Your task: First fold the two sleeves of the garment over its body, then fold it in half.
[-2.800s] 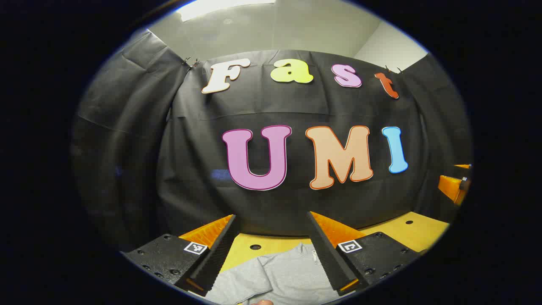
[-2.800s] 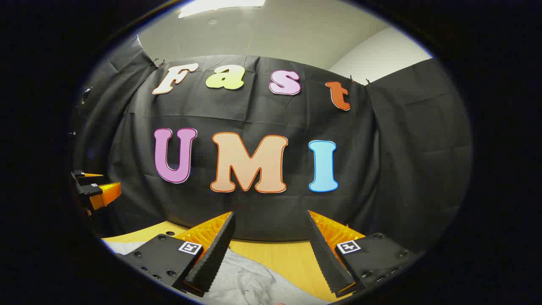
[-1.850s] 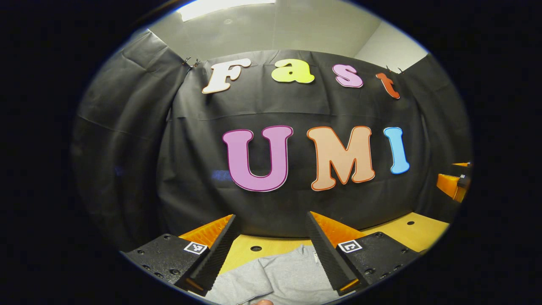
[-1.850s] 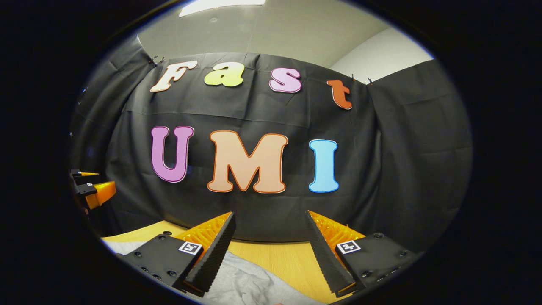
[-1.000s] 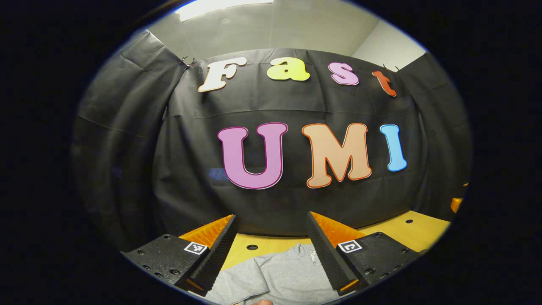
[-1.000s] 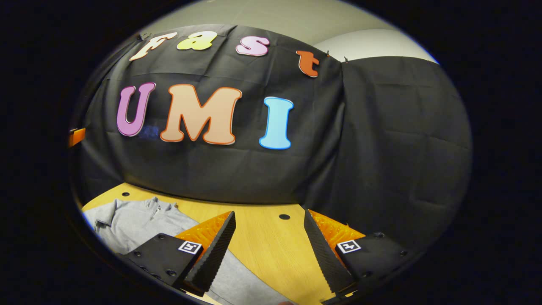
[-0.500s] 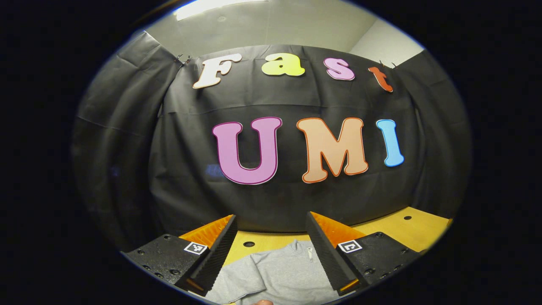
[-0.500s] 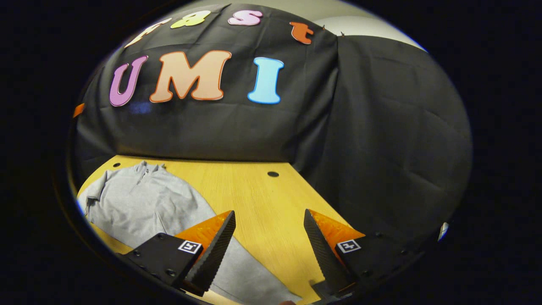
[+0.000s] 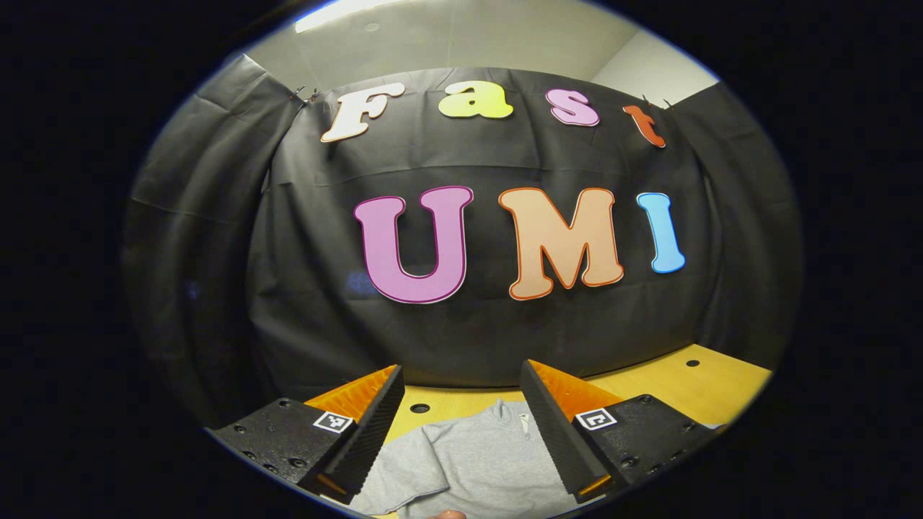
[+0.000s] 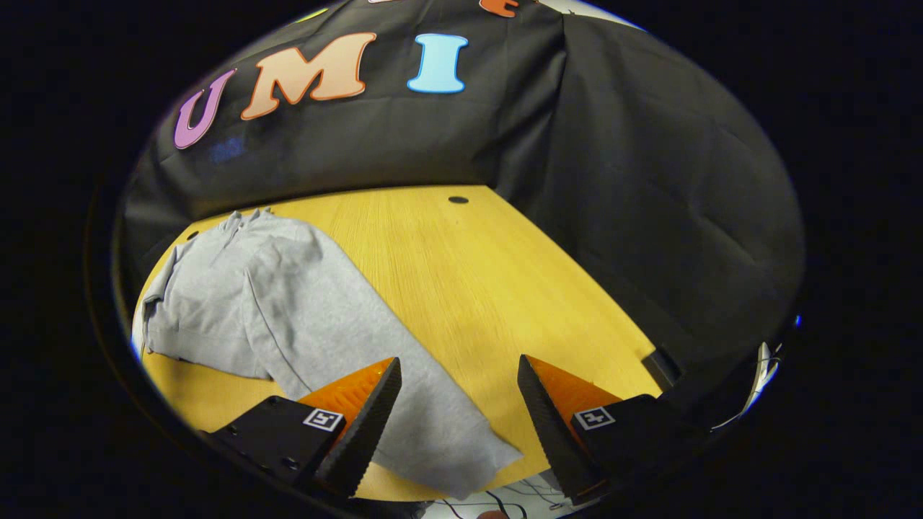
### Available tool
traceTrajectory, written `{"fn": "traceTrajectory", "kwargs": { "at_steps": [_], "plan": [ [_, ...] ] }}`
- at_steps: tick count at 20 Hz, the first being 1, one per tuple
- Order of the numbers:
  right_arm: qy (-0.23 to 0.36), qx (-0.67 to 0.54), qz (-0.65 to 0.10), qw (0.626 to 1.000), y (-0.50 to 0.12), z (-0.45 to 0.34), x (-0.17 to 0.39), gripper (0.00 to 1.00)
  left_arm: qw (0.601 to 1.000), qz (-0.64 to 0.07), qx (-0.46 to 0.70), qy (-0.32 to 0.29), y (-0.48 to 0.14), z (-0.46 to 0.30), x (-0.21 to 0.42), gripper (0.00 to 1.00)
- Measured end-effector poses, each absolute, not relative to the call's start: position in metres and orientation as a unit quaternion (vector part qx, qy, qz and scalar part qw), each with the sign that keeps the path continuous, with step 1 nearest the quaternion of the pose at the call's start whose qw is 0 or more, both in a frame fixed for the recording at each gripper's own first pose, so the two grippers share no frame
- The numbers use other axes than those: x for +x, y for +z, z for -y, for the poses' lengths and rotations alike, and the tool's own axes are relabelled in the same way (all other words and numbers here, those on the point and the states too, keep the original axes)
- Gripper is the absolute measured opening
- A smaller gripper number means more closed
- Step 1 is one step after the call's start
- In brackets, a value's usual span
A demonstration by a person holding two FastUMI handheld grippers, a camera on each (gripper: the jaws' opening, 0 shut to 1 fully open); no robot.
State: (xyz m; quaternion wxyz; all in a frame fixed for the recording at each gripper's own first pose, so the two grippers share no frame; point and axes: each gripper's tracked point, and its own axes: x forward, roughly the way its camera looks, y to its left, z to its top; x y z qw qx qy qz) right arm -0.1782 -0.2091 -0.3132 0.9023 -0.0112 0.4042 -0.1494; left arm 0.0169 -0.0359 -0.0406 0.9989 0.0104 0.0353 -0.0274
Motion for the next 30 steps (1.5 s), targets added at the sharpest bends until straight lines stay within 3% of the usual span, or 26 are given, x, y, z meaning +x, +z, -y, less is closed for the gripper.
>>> {"fn": "traceTrajectory", "kwargs": {
  "at_steps": [12,13,15,16,19,20,21,24,26,30],
  "plan": [
    [-0.157,0.023,-0.494,0.855,-0.363,0.208,-0.238,1.00,0.999,-0.040,0.016,-0.032,-0.046,0.043,0.017,0.94],
    [-0.162,0.034,-0.494,0.853,-0.366,0.206,-0.237,1.00,0.999,-0.041,0.016,-0.032,-0.046,0.043,0.016,0.99],
    [-0.162,0.059,-0.501,0.848,-0.368,0.202,-0.240,0.99,0.999,-0.042,0.014,-0.030,-0.048,0.043,0.017,0.94],
    [-0.164,0.062,-0.501,0.848,-0.367,0.203,-0.239,0.93,0.999,-0.042,0.014,-0.030,-0.049,0.042,0.017,0.94],
    [-0.139,0.061,-0.510,0.846,-0.372,0.199,-0.237,0.93,0.999,-0.044,0.010,-0.028,-0.051,0.042,0.016,0.94],
    [-0.130,0.059,-0.511,0.848,-0.371,0.196,-0.236,0.75,0.999,-0.046,0.009,-0.027,-0.052,0.042,0.017,0.94],
    [-0.123,0.059,-0.513,0.847,-0.369,0.191,-0.234,0.65,0.999,-0.046,0.009,-0.027,-0.051,0.042,0.018,0.94],
    [-0.126,0.065,-0.512,0.847,-0.368,0.185,-0.229,0.17,0.999,-0.041,0.012,-0.024,-0.050,0.039,0.017,0.94],
    [-0.129,0.085,-0.511,0.846,-0.369,0.178,-0.229,0.07,0.999,-0.038,0.016,-0.018,-0.047,0.034,0.018,0.93],
    [-0.132,0.117,-0.504,0.845,-0.359,0.177,-0.215,0.07,0.999,-0.037,0.015,-0.007,-0.046,0.023,0.017,0.94]
  ]
}}
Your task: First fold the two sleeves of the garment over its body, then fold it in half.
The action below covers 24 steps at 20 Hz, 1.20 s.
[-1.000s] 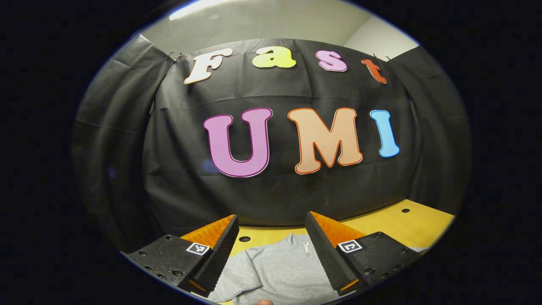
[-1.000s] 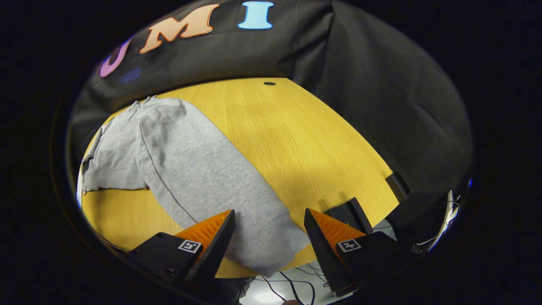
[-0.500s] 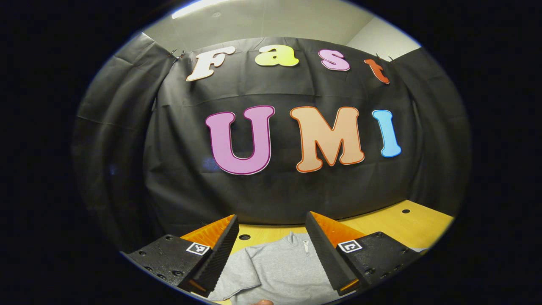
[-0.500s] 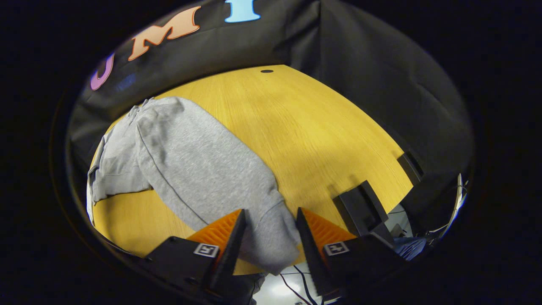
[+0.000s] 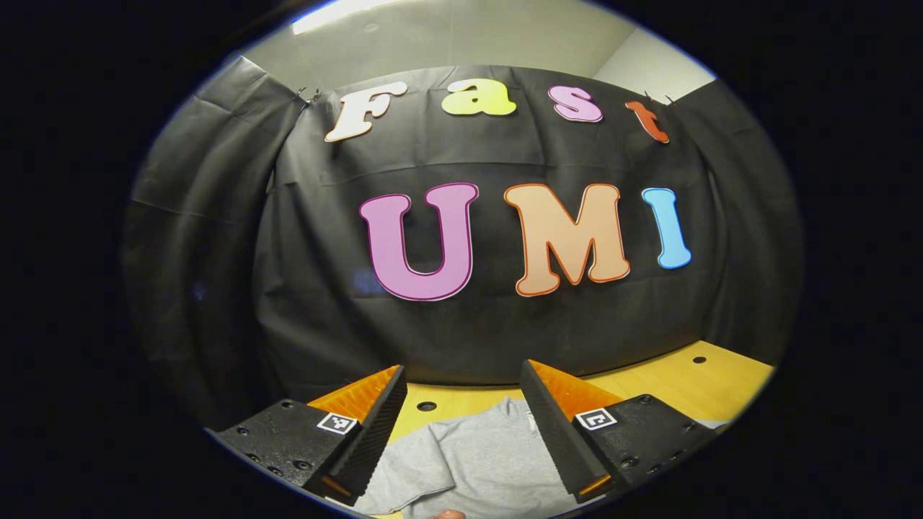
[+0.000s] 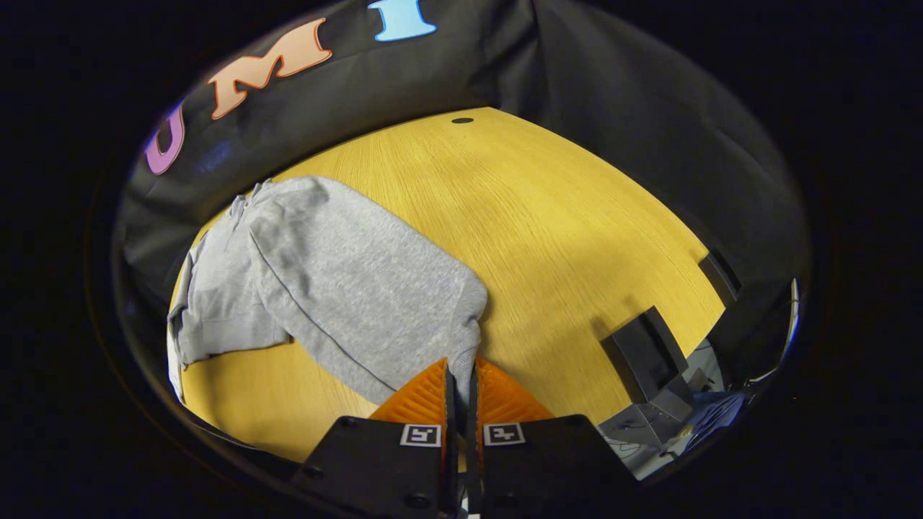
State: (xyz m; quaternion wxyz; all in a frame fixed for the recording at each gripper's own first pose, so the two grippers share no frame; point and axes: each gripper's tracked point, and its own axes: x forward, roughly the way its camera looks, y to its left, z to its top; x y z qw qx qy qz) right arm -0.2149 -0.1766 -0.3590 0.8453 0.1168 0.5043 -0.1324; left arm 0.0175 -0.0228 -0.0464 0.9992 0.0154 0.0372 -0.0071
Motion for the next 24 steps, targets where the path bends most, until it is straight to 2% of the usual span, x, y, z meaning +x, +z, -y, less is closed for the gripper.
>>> {"fn": "traceTrajectory", "kwargs": {
  "at_steps": [6,7,8,24],
  "plan": [
    [-0.123,0.148,-0.461,0.866,-0.329,0.166,-0.165,0.07,0.999,-0.033,0.020,0.000,-0.043,0.014,0.016,0.93],
    [-0.118,0.147,-0.452,0.872,-0.322,0.163,-0.153,0.07,0.999,-0.031,0.023,0.001,-0.041,0.012,0.016,0.98],
    [-0.114,0.146,-0.444,0.877,-0.317,0.160,-0.144,0.07,0.999,-0.029,0.026,0.003,-0.040,0.010,0.015,0.94],
    [-0.037,0.123,-0.358,0.925,-0.249,0.101,-0.018,0.07,0.996,-0.025,0.043,0.072,-0.034,-0.056,-0.005,0.93]
  ]
}}
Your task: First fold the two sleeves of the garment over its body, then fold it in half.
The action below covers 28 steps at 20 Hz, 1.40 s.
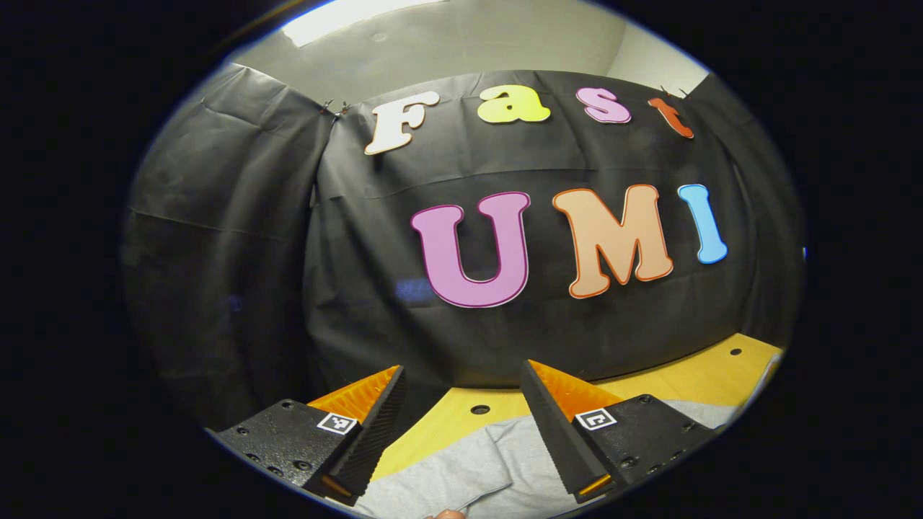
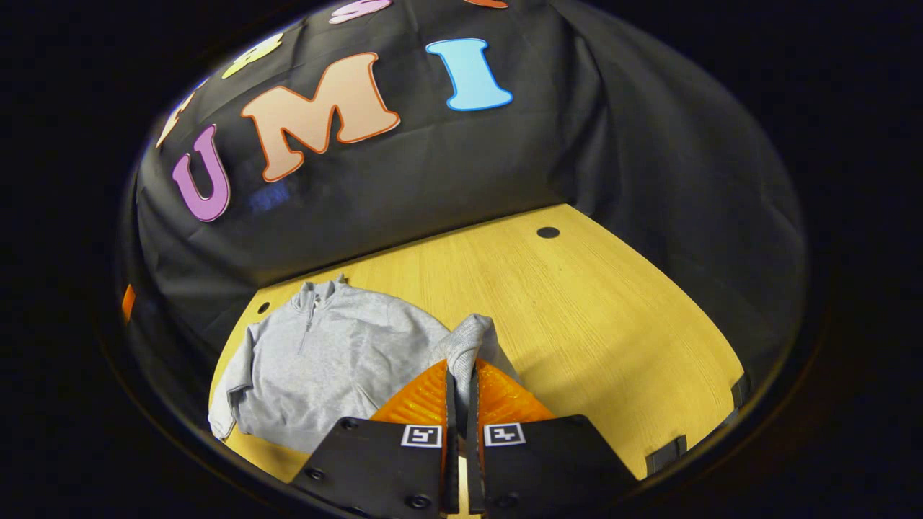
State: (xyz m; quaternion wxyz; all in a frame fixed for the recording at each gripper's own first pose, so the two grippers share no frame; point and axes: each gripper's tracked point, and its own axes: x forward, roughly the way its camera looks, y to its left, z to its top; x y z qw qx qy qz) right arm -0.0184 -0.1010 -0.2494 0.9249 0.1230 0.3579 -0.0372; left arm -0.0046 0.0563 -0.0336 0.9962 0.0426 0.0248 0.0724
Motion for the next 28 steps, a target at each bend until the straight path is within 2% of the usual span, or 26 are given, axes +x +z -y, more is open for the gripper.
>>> {"fn": "traceTrajectory", "kwargs": {
  "at_steps": [12,13,16,17,28],
  "plan": [
    [0.052,0.119,-0.323,0.937,-0.213,-0.002,0.066,0.07,0.988,-0.040,0.040,0.146,-0.042,-0.122,-0.040,0.93],
    [0.060,0.117,-0.321,0.938,-0.210,-0.013,0.073,0.07,0.987,-0.041,0.040,0.152,-0.042,-0.128,-0.043,0.98],
    [0.085,0.107,-0.317,0.939,-0.206,-0.044,0.089,0.05,0.984,-0.045,0.041,0.168,-0.044,-0.142,-0.051,0.98],
    [0.094,0.105,-0.315,0.938,-0.205,-0.056,0.094,0.07,0.983,-0.047,0.041,0.173,-0.044,-0.146,-0.052,0.94],
    [0.191,0.076,-0.325,0.923,-0.217,-0.199,0.124,0.07,0.970,-0.063,0.034,0.234,-0.057,-0.206,-0.082,0.94]
  ]
}}
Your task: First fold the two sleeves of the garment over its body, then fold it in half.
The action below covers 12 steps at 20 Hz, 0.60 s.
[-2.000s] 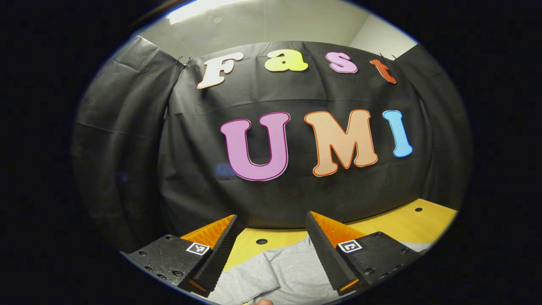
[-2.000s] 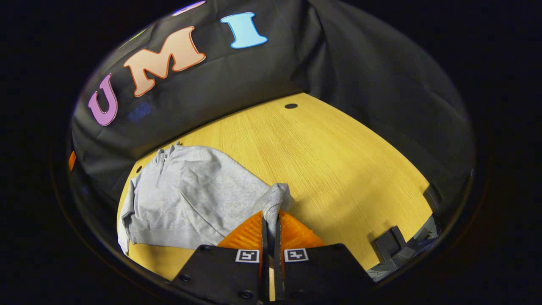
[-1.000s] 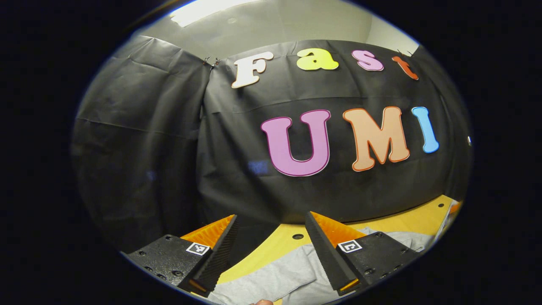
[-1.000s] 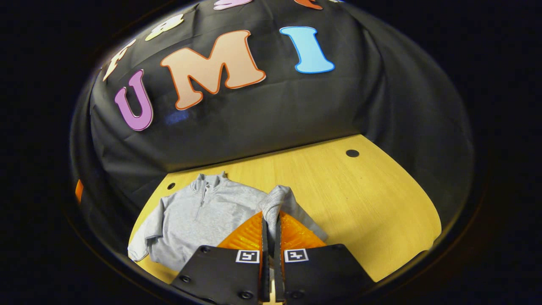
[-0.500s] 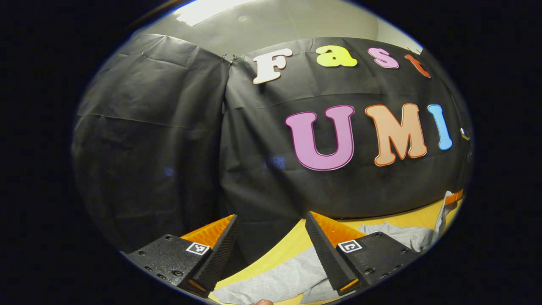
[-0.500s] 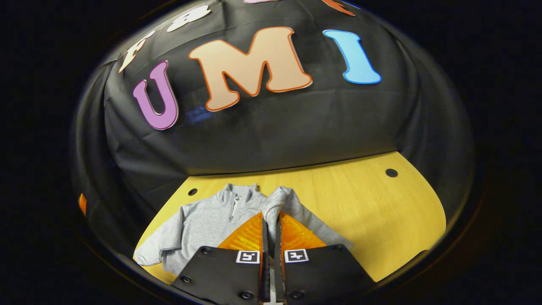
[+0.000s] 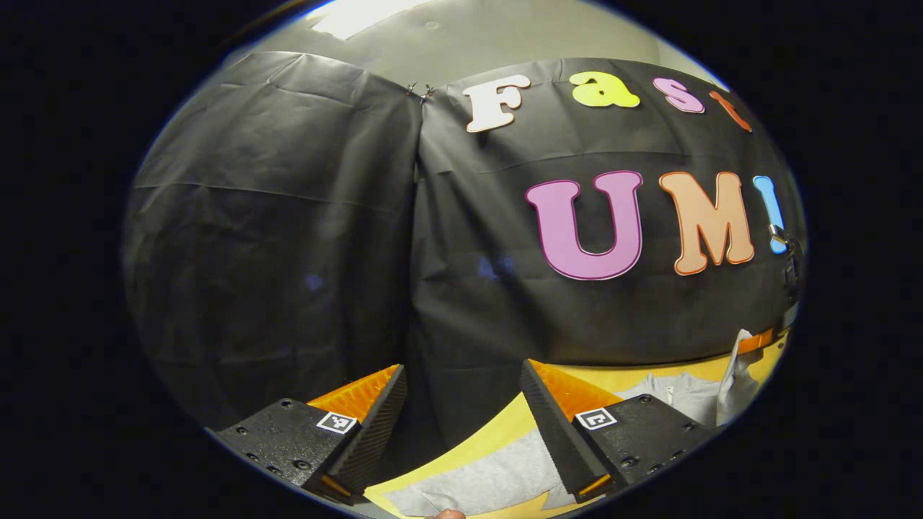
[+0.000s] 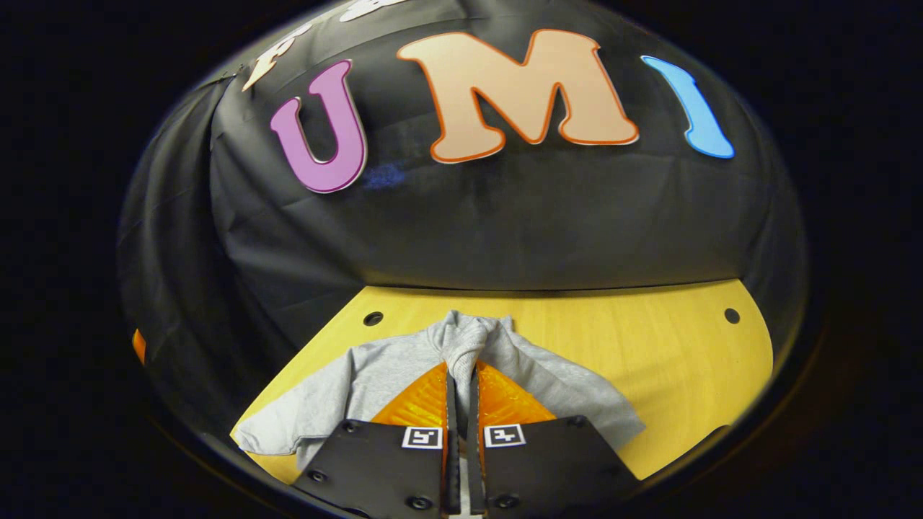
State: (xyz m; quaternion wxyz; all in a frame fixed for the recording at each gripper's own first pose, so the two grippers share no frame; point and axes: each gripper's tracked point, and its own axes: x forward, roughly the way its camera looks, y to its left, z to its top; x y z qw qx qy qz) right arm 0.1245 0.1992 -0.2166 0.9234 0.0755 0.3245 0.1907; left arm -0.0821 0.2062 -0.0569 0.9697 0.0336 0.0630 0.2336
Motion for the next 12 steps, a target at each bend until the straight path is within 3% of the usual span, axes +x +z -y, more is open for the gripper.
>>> {"fn": "traceTrajectory", "kwargs": {
  "at_steps": [1,2,3,4,12],
  "plan": [
    [0.199,0.072,-0.328,0.921,-0.220,-0.213,0.126,0.07,0.968,-0.064,0.035,0.238,-0.057,-0.211,-0.085,0.99],
    [0.206,0.070,-0.331,0.918,-0.224,-0.224,0.126,0.07,0.967,-0.064,0.038,0.243,-0.057,-0.215,-0.089,0.94],
    [0.216,0.068,-0.335,0.914,-0.227,-0.236,0.125,0.07,0.966,-0.065,0.040,0.249,-0.056,-0.220,-0.094,0.99],
    [0.225,0.065,-0.339,0.911,-0.231,-0.249,0.122,0.07,0.964,-0.067,0.042,0.255,-0.057,-0.225,-0.098,0.94],
    [0.278,0.028,-0.358,0.891,-0.275,-0.336,0.105,0.07,0.948,-0.084,0.058,0.302,-0.062,-0.263,-0.137,0.99]
  ]
}}
